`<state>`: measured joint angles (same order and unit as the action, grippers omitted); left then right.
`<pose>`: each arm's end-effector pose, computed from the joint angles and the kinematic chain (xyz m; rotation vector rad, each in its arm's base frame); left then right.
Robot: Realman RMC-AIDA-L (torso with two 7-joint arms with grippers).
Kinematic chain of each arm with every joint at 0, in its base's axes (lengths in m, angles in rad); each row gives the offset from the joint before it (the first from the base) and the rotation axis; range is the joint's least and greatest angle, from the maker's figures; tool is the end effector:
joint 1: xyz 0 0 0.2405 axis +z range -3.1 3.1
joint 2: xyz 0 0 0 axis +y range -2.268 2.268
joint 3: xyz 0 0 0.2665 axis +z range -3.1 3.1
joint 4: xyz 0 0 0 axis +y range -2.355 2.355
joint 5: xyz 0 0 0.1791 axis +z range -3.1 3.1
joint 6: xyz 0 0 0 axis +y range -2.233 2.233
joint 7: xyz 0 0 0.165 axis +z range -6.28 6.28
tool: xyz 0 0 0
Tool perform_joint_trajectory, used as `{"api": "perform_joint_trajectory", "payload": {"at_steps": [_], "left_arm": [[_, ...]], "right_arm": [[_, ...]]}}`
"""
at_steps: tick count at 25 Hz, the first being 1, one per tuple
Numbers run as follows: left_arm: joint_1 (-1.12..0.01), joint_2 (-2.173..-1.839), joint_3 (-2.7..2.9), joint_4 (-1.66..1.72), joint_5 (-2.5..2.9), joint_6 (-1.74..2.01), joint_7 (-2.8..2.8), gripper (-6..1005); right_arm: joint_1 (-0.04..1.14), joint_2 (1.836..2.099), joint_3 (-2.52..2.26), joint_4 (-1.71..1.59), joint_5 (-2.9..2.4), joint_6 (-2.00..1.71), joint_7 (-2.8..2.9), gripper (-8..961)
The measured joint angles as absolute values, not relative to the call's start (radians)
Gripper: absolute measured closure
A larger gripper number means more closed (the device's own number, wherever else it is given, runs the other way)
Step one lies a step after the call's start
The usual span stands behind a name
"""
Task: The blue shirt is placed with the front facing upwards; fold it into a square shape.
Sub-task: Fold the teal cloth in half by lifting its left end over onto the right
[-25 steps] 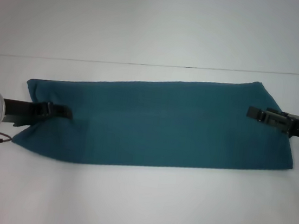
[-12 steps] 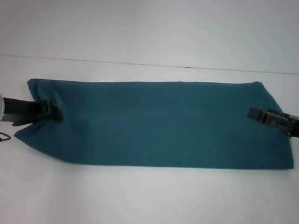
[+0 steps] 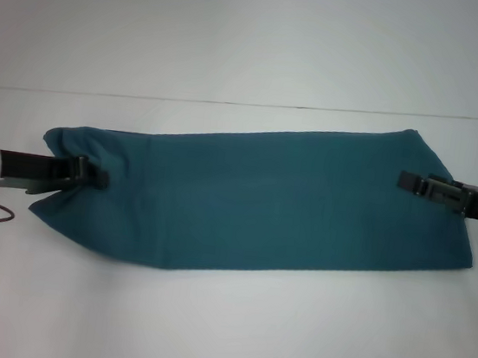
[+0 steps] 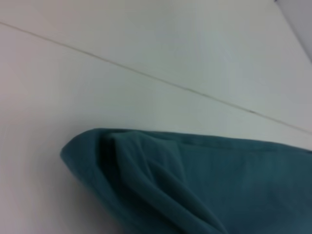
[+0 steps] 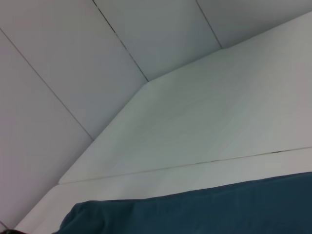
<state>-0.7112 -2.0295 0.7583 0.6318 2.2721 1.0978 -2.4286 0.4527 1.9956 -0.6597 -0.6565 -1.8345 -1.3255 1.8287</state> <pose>-0.2642 0.4021 -0.0144 -2.0848 -1.6617 -0.4105 0.2955 0.3481 0.0348 -2.1875 1.2521 0.8139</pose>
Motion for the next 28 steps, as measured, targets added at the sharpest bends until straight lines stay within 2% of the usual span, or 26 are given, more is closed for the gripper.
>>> {"api": "perform_joint_trajectory", "payload": {"at_steps": [9,16,28], "left_arm": [[-0.628,-2.008,0.657,0.666,2.275,1.102,-2.431,923],[-0.624,-1.982,0.546,0.674,2.439,1.059,-2.491,924],[-0.632,-1.988,0.538,0.774,2.478,1.129,-2.566,923]], "right_arm": [[0.455,1.996,-0.646,-0.656,-1.834,-1.325,1.833,38],[0.461,1.996,-0.642,-0.649,-1.835,-1.316,1.835,38],[0.468,1.996,-0.64,-0.647,-1.836,-1.314,1.835,37]]}}
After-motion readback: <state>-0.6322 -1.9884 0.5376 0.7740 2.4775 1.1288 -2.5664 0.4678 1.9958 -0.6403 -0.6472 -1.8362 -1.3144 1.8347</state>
